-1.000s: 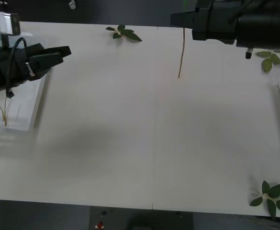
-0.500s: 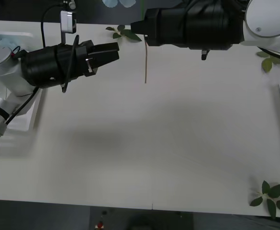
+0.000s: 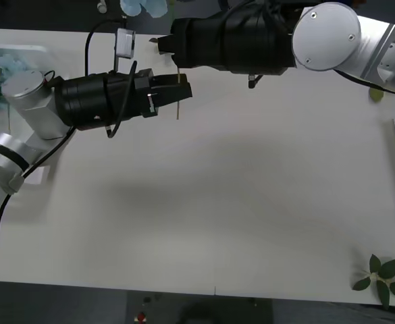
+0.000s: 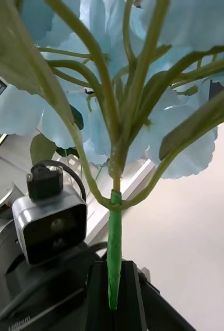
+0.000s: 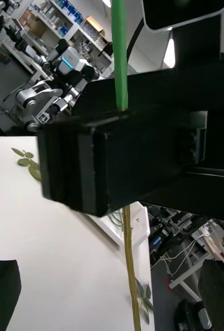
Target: Put the red flowers into the right box and the blue flowers into the left box
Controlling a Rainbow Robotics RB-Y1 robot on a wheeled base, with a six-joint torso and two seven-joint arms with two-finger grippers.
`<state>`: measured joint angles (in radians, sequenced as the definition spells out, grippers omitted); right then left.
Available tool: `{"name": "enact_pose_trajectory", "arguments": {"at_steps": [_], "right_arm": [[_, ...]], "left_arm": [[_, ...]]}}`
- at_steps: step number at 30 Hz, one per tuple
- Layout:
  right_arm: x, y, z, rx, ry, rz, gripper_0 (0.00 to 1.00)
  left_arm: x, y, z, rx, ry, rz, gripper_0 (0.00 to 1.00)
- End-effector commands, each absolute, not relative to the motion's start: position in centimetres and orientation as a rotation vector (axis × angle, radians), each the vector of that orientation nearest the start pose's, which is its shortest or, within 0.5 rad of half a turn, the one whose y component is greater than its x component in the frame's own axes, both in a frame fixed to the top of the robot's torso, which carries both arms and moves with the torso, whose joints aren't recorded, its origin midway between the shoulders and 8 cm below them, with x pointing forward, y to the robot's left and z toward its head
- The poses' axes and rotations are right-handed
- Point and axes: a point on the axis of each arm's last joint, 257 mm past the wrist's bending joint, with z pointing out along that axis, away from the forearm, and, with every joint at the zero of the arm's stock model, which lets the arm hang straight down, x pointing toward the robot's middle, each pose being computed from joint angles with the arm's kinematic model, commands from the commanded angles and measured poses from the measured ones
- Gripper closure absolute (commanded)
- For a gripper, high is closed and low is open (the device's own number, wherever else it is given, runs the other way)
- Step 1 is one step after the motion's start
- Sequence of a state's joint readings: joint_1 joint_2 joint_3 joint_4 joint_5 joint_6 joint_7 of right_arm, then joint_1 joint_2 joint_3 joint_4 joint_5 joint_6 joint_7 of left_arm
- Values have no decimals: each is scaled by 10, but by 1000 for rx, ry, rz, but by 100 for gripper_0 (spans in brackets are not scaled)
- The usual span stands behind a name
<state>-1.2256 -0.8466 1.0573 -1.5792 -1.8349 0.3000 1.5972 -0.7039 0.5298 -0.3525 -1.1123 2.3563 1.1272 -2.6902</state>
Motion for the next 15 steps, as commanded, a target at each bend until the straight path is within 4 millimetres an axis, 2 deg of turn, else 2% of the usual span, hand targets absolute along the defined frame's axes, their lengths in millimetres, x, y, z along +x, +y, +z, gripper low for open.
{"name": "enact_pose_trajectory", "arguments": {"at_steps": [1,6,7,9,15], "right_arm": [[525,91,28,-693,1763,1037,100],[527,92,28,-682,1766,1038,100],[527,92,28,-683,1766,1040,100],[526,94,28,-683,1767,1044,100],[525,95,28,-684,1767,1046,100]], "left_arm": [[494,9,-32,831,1387,-1424,0],[495,9,-32,832,1387,-1421,0],[494,8,-32,830,1387,-1423,12],[494,8,-32,829,1386,-1424,100],[496,9,-31,828,1386,-1419,100]]}}
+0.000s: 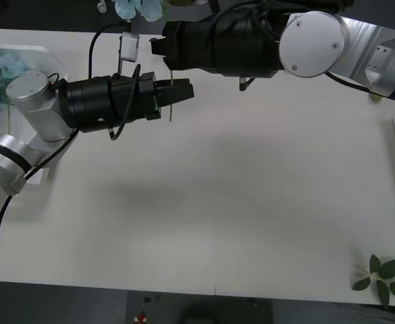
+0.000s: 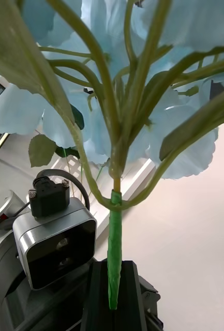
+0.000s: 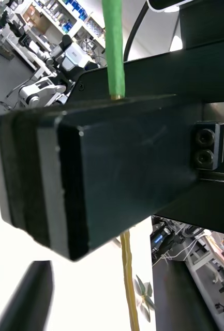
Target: Put the red flowers into the right box and the blue flowers into the left box
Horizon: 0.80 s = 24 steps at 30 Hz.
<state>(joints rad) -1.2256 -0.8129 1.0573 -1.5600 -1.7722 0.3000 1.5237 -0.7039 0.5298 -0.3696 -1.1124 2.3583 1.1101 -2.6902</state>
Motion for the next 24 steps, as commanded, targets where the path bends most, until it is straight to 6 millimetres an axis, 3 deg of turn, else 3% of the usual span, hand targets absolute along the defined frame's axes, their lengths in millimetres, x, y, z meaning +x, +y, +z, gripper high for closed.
{"name": "enact_pose_trajectory", "arguments": {"at_steps": [1,11,12,13,14,24], "right_arm": [[525,95,28,-684,1767,1046,100],[525,95,28,-684,1767,1046,100],[525,95,28,-684,1767,1046,81],[525,95,28,-684,1767,1046,31],[525,95,28,-684,1767,1046,2],[525,95,28,-684,1767,1046,0]], "left_arm": [[496,9,-31,828,1386,-1419,100],[496,9,-30,827,1385,-1420,100],[496,9,-30,827,1385,-1420,100],[496,9,-30,826,1384,-1422,100],[496,9,-30,826,1384,-1422,100],[494,9,-29,825,1381,-1430,100]]}}
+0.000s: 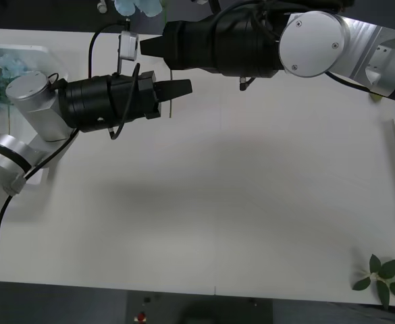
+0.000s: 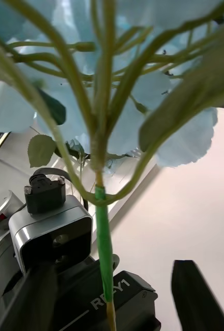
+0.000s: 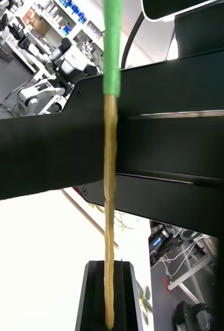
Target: Put the red flowers into the right box and the blue flowers into the left box
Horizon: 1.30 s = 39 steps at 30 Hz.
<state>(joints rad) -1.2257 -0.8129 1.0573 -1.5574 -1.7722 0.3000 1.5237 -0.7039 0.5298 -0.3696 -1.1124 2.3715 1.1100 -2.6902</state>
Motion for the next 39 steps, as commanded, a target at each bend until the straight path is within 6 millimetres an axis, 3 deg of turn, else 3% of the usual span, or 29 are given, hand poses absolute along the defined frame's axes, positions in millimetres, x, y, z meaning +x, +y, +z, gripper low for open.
{"name": "enact_pose_trajectory", "arguments": {"at_steps": [1,4,11,19,25,27,31,35,39], "right_arm": [[525,95,28,-684,1767,1046,0],[524,93,19,-673,1783,1058,0],[516,65,40,-668,1817,1057,0],[482,-15,54,-711,1962,979,0],[461,-92,46,-939,2077,723,0],[460,-121,38,-1096,2057,637,0],[463,-157,23,-1335,1956,628,0],[475,-198,3,-1533,1789,619,0],[485,-233,-31,-1441,1927,711,0]], "left_arm": [[494,9,-29,825,1379,-1432,100],[494,12,-28,821,1378,-1436,100],[500,38,-22,782,1387,-1424,100],[509,103,-16,681,1417,-1403,100],[511,161,-14,611,1460,-1354,100],[512,187,-18,585,1498,-1311,100],[514,234,-32,549,1588,-1202,100],[517,302,-50,472,1710,-1027,100],[519,368,-63,396,1818,-835,100]]}}
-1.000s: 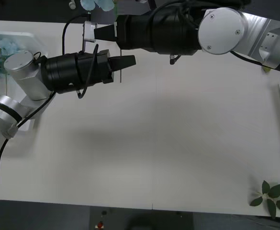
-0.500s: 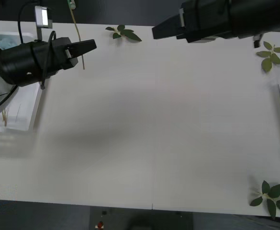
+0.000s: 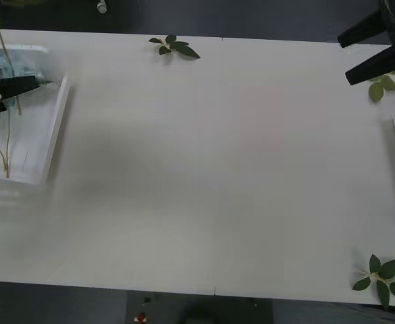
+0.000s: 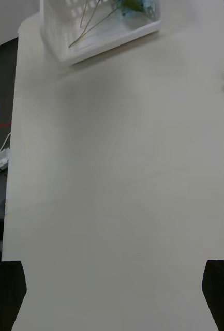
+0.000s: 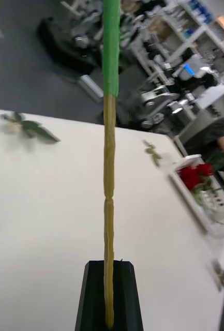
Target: Put the red flowers into the right box and the blue flowers into the left box
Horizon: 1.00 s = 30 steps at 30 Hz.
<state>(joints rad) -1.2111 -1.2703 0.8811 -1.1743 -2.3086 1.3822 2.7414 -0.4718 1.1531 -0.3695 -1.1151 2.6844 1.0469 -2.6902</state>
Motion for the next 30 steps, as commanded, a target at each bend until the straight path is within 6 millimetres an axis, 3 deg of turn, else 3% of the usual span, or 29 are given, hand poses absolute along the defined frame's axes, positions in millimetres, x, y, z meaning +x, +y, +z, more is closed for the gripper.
{"name": "enact_pose_trajectory", "arguments": {"at_steps": [1,6,12,15,20,23,30], "right_arm": [[485,-237,-39,-1430,1949,720,0],[481,-265,-103,-1413,2093,685,0],[472,-266,-139,-1435,2106,631,0],[466,-253,-148,-1458,2060,599,0],[462,-234,-160,-1439,1989,537,0],[457,-224,-169,-1420,1961,522,0],[440,-231,-190,-1428,1963,463,0]], "left_arm": [[518,377,-66,391,1835,-809,100],[521,446,-96,341,1955,-574,100],[530,513,-117,104,2039,-424,100],[531,530,-128,-7,2069,-401,100],[538,547,-148,-180,2076,-385,100],[541,547,-160,-325,2065,-446,100],[548,536,-196,-469,2067,-479,100]]}}
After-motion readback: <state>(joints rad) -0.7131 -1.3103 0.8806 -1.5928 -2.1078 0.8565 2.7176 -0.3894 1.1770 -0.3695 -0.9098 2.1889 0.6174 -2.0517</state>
